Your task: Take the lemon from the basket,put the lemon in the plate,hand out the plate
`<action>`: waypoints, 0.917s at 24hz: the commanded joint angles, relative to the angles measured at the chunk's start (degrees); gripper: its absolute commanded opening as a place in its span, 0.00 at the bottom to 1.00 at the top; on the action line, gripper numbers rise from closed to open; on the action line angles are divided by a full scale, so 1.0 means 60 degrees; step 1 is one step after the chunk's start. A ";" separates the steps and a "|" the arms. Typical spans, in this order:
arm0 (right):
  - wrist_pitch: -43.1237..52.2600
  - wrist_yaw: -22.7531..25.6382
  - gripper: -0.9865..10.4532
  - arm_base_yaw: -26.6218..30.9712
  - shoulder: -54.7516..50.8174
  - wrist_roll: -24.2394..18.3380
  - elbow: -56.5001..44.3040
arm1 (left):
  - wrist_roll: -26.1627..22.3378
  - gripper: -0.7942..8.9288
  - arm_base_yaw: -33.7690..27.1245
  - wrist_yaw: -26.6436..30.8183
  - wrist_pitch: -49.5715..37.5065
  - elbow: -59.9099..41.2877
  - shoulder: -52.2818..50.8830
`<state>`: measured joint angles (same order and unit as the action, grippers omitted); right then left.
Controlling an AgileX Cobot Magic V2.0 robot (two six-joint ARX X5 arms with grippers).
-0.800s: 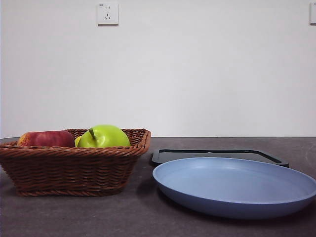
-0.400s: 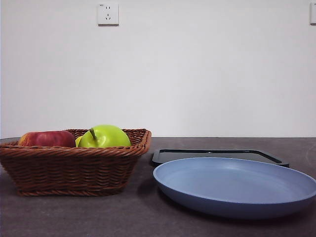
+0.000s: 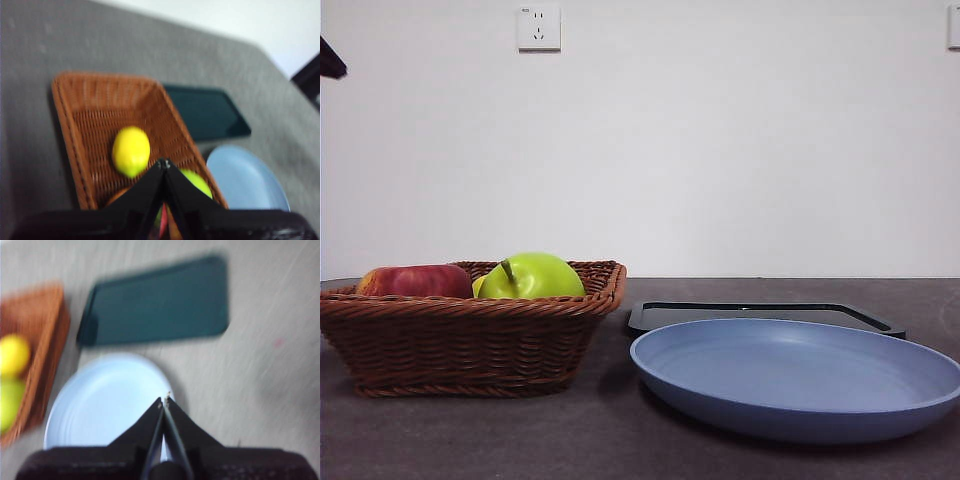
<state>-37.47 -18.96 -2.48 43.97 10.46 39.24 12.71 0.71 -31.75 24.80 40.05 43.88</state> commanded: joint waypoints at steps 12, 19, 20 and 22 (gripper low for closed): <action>-0.0805 -0.0805 0.36 -0.0222 0.3577 -0.0903 0.0510 | -0.1275 0.39 0.0951 -0.0390 0.1916 0.1315 0.1464; 0.0412 -0.0827 0.36 -0.0801 0.5839 -0.0557 0.0510 | -0.0900 0.46 0.0951 -0.0277 0.2029 0.1315 0.1464; 0.0652 -0.0849 0.35 -0.0838 0.6178 -0.0426 0.0510 | -0.0900 0.46 0.0951 -0.0277 0.2055 0.1315 0.1464; 0.0998 -0.0856 0.30 -0.0918 0.6703 -0.0372 0.0510 | -0.0900 0.46 0.0951 -0.0277 0.2065 0.1315 0.1464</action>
<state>-31.81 -24.03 -7.75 83.55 7.60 41.65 7.11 6.20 -33.52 37.39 47.00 52.34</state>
